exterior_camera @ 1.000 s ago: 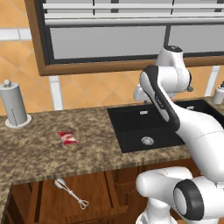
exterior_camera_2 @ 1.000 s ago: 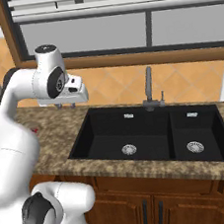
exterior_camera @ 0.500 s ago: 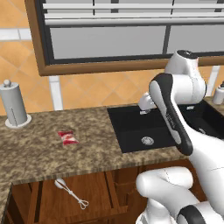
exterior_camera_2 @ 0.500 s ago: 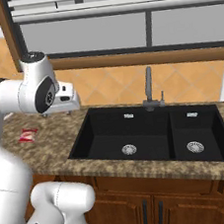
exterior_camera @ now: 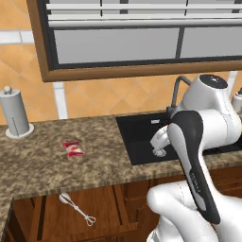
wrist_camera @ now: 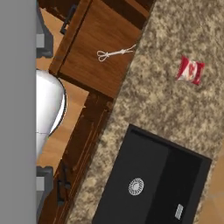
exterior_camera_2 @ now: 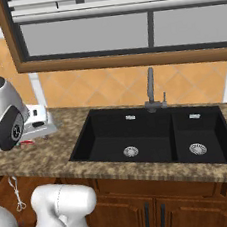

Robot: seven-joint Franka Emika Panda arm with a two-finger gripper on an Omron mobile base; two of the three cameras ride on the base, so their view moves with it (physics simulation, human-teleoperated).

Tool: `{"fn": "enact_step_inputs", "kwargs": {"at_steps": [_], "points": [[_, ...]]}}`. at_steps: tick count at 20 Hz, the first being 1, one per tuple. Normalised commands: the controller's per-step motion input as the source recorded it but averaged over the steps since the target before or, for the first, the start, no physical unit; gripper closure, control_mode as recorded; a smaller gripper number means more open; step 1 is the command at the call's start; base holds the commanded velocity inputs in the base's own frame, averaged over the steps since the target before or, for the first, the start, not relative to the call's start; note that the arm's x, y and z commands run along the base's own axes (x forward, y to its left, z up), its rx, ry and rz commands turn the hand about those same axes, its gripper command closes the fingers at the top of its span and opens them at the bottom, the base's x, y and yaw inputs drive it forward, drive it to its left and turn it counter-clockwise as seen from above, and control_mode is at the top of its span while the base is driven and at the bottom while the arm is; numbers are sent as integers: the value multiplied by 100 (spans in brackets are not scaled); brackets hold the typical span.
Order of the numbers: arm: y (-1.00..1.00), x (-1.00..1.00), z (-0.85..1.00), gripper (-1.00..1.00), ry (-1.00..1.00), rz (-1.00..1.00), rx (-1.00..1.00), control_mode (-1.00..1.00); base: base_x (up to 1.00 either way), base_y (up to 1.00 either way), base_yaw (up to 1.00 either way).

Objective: Pick the tongs from the drawer and place it on the counter.

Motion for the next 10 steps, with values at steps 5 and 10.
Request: {"fn": "enact_step_inputs", "kwargs": {"at_steps": [5,10], "points": [[52,-86,0,-100,0,11,-9,-100,0,0,0],[59,-76,-4,-100,-2,6,-17,-100,0,0,0]]}}
